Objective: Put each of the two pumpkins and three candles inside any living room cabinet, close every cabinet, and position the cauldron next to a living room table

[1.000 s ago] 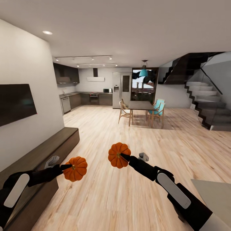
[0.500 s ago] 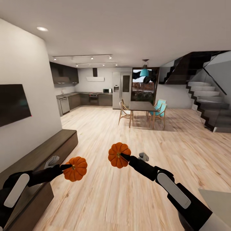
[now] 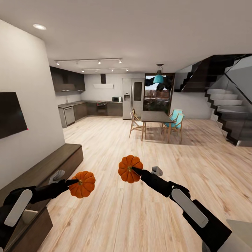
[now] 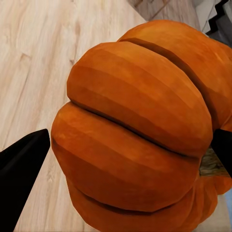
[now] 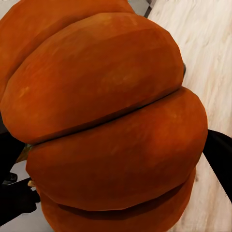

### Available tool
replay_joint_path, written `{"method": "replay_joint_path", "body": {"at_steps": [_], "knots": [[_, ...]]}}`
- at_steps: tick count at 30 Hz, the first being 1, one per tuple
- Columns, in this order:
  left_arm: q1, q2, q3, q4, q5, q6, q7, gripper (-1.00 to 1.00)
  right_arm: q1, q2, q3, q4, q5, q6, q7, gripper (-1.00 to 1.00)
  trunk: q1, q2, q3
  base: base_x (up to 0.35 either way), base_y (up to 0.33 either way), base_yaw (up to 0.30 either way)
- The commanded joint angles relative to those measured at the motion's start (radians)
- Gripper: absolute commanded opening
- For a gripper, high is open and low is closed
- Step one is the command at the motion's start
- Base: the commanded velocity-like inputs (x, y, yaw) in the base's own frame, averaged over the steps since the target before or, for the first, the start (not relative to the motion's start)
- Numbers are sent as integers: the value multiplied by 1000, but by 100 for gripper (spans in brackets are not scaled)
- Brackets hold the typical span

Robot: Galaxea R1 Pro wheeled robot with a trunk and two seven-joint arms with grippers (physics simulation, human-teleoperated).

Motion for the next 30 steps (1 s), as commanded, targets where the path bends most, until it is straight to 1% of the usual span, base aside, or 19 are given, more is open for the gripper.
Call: {"method": "replay_joint_path", "body": {"at_steps": [1, 24, 27, 30], "knots": [[-1, 0, 2, 0, 7, 6, -9, -100, -1, 0, 1, -2, -12, 0, -5, -100, 1, -1, 0, 330, 0, 0], [-1, -1, 1, 0, 4, 6, -9, -100, -1, 0, 2, 0, -12, -2, -5, -100, 1, -1, 0, 331, 0, 1], [-1, 0, 1, 0, 4, 6, -9, -100, -1, 0, 2, 1, -12, -2, -5, -100, 1, -1, 0, 331, 0, 70], [-1, 0, 1, 0, 4, 6, -9, -100, -1, 0, 3, 3, -12, -2, -5, -100, 1, -1, 0, 329, -43, 210]]}}
